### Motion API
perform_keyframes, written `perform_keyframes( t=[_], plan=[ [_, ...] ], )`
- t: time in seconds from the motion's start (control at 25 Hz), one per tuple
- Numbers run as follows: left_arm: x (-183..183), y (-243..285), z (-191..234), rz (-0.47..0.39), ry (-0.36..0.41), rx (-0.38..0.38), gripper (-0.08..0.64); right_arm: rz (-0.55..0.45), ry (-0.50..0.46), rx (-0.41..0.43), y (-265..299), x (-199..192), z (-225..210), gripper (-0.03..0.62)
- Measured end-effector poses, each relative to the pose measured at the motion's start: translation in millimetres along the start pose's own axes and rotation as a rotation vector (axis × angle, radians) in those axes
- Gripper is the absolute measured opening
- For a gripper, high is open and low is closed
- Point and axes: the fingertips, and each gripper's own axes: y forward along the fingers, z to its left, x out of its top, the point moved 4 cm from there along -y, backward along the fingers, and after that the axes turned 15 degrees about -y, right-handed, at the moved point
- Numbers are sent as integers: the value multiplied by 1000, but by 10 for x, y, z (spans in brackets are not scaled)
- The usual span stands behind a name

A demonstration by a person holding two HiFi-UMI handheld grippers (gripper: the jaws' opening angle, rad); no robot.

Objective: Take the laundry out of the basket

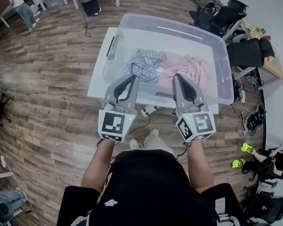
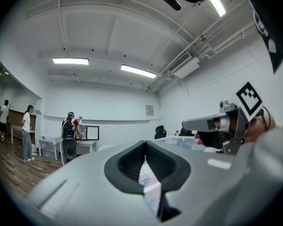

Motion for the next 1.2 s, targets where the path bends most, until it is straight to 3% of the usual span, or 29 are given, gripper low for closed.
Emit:
perform_keyframes(
  t=[0.68,1.2],
  plan=[
    [69,518,86,-5,28,5,10,-44,19,21,472,-70,-323,-2],
    [202,1400,243,-28,53,45,9,-107,39,53,1112,-83,-1041,-2]
  ],
)
